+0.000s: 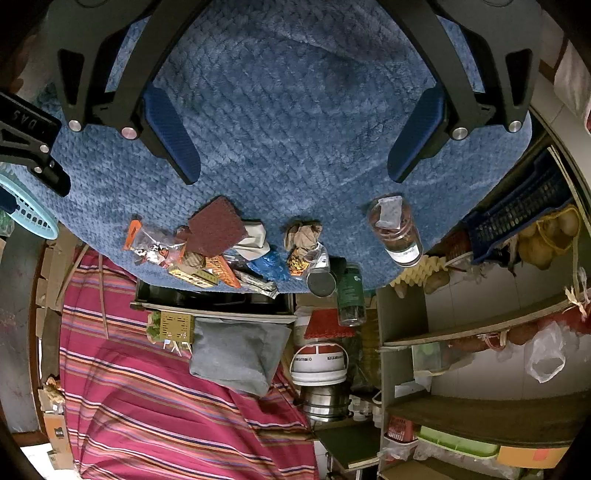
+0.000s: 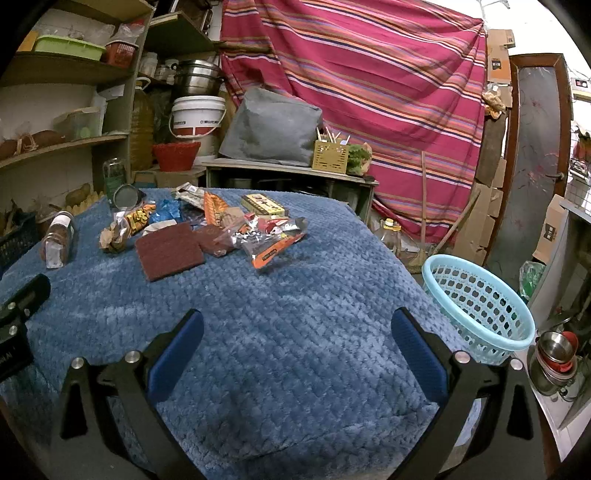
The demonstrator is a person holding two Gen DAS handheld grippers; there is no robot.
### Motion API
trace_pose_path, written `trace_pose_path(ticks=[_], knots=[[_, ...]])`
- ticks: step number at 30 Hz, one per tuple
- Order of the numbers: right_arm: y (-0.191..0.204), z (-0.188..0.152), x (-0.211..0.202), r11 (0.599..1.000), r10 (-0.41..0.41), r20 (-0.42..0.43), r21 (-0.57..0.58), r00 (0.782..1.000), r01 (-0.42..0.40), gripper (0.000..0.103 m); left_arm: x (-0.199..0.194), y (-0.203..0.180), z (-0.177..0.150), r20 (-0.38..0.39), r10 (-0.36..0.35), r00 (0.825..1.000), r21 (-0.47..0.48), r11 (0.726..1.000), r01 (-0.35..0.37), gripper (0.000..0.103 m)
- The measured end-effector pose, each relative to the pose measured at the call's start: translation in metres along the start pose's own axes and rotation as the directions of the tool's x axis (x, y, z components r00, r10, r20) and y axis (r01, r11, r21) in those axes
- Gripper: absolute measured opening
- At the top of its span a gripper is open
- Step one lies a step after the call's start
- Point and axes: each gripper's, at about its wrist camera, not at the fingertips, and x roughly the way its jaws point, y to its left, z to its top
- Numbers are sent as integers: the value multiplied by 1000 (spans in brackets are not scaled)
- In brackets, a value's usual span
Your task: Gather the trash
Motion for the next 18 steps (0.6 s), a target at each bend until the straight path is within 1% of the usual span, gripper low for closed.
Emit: trace_pose_path(ticks=[18], knots=[[-4,1,-4,1000,11,14,2,1000,-11,99,-1,-2,3,3,-2,1000,-1,1000,2,98]])
